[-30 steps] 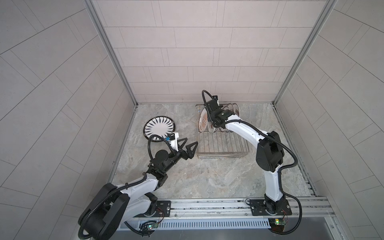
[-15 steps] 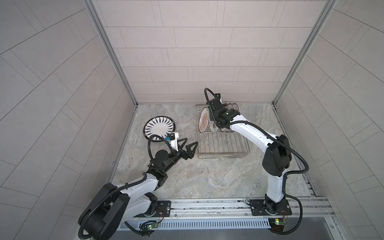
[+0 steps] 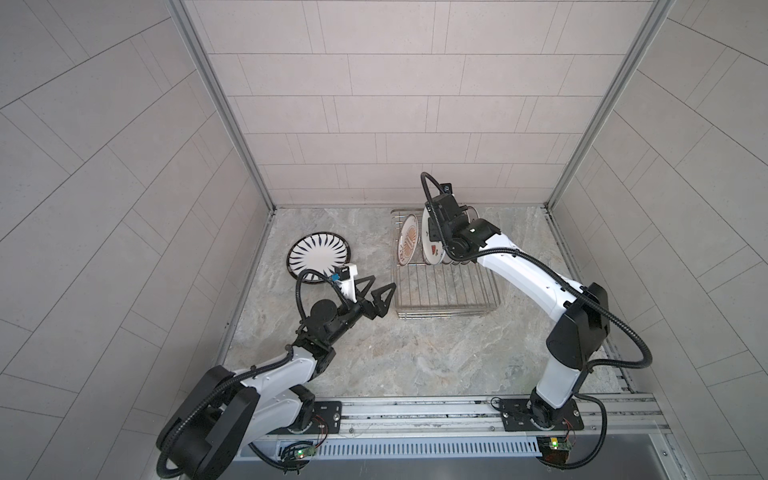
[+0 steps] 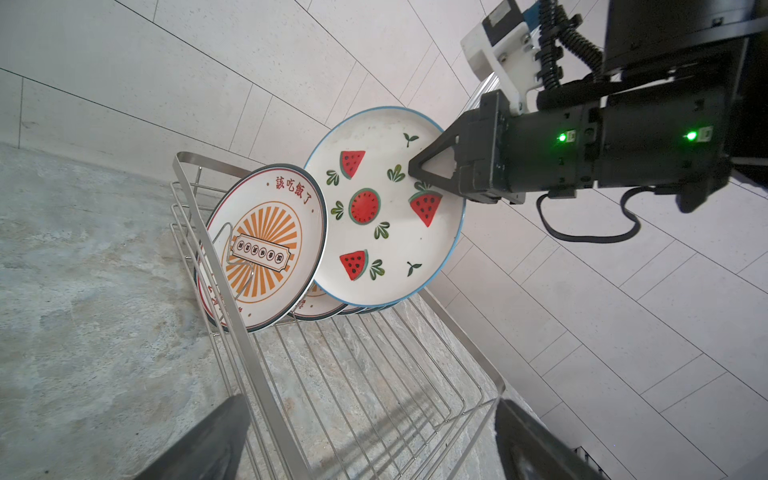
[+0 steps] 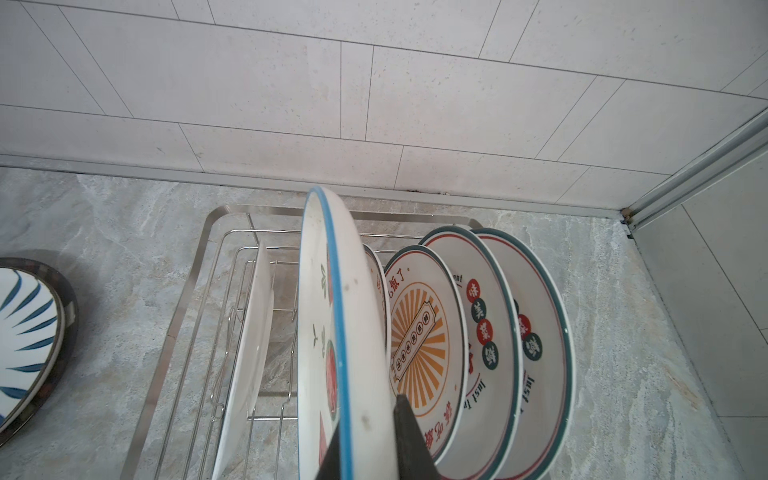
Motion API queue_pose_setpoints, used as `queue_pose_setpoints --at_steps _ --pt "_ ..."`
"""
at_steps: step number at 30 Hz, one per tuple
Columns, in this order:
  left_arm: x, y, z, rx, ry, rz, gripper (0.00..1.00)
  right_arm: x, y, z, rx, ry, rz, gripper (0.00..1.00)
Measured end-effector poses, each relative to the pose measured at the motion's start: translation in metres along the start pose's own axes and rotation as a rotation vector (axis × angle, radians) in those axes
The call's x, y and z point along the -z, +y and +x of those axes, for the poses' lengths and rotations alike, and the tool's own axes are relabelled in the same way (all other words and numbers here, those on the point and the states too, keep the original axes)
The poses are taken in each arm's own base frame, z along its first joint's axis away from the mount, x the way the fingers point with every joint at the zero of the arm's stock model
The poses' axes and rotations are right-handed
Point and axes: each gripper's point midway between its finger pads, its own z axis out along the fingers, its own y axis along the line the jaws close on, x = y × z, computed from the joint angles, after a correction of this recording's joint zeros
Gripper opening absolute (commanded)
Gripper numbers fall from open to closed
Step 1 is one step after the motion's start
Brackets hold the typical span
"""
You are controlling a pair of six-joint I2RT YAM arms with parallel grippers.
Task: Unload the plates from the dish rack
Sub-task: 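Pull the watermelon-printed plate up out of the rack with the right gripper, then tilt the plate toward the left gripper while the left gripper approaches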
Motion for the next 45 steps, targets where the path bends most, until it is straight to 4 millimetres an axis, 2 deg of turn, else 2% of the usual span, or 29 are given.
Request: queue_pose_setpoints --at_steps 7,15,21,28,33,45 --pt "0.000 -0.004 0.004 0.022 0.020 0.023 0.98 0.011 -0.013 0.003 -0.065 0.021 -0.099 0.10" --pt "0.011 -0.022 -0.011 0.014 -0.008 0.074 0.98 0.001 -0.044 0.036 -0.211 0.119 -0.213 0.09" --pt "0.012 -0.023 -0.005 0.043 0.022 0.076 1.00 0.016 -0.048 0.049 -0.328 0.149 -0.377 0.08" --pt "0.008 -0.028 -0.007 0.121 0.029 0.093 1.00 0.029 -0.055 0.052 -0.433 0.137 -0.500 0.08" --pt "0.000 -0.036 -0.013 0.212 0.027 0.125 1.00 0.034 -0.056 0.059 -0.499 0.136 -0.575 0.08" --pt "-0.015 -0.045 -0.013 0.430 0.047 0.157 1.00 0.061 -0.034 0.063 -0.597 0.120 -0.802 0.08"
